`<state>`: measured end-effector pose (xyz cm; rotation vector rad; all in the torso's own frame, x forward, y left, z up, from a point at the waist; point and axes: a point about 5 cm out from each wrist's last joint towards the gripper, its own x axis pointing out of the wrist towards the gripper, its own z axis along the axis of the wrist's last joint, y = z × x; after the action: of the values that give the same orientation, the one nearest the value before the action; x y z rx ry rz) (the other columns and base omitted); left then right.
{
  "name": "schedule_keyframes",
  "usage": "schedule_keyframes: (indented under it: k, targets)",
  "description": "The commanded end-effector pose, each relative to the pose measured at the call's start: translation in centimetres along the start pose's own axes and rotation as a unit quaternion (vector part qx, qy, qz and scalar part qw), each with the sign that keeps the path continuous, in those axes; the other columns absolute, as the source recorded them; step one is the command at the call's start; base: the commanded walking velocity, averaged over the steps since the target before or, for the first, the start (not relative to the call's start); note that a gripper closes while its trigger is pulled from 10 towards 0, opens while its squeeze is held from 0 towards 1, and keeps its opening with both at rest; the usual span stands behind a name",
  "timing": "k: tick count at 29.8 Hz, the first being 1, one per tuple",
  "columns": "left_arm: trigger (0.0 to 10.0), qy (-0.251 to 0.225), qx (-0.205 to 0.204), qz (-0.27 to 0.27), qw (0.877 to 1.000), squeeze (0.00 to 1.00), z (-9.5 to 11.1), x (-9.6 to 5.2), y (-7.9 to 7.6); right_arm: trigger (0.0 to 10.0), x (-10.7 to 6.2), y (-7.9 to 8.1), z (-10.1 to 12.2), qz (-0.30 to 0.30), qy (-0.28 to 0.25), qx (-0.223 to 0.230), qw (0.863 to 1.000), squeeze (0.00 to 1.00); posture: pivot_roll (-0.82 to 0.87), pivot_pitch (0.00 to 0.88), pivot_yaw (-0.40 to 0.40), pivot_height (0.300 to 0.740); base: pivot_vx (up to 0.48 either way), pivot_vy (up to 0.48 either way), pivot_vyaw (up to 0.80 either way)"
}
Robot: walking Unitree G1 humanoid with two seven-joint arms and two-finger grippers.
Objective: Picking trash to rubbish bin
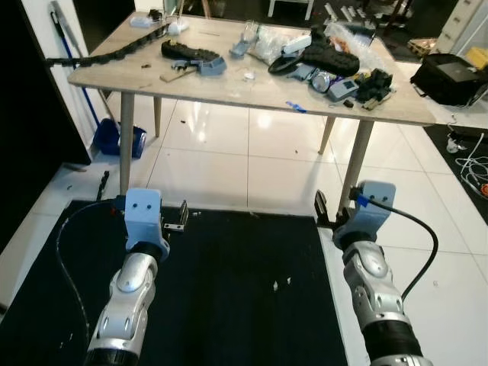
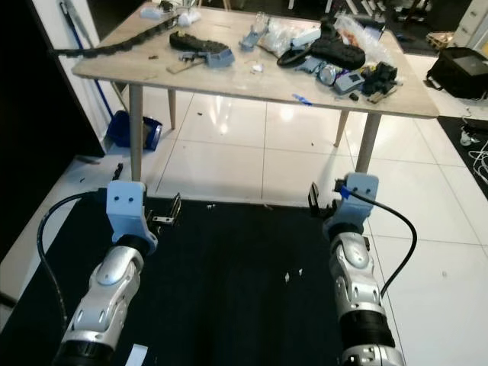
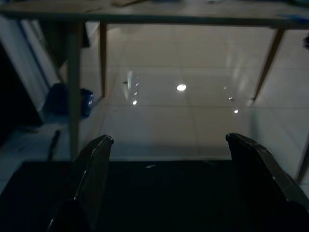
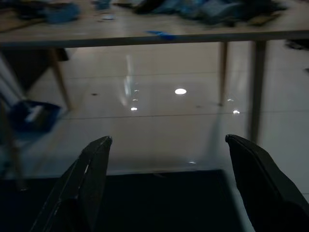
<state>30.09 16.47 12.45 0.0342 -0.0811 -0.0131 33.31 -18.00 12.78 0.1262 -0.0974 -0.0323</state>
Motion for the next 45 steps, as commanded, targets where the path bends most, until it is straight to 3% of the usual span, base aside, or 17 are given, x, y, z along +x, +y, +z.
schedule_keyframes:
  k: [1, 45]
  targets:
    - [10.0, 0.007, 0.000, 0.001, 1.000, 0.00, -0.3, -0.2, 0.0, 10.0, -0.3, -0.5, -0.5, -0.005, 0.011, -0.007, 1.000, 0.00, 0.02, 0.106, -0.050, 0.740, 0.300, 0.000, 0.00]
    - [10.0, -0.004, -0.003, 0.011, 1.000, 0.00, 0.3, 0.0, 0.2, 10.0, 0.3, -0.2, 0.6, 0.009, -0.005, -0.015, 1.000, 0.00, 0.01, 0.137, -0.061, 0.740, 0.328, 0.000, 0.00]
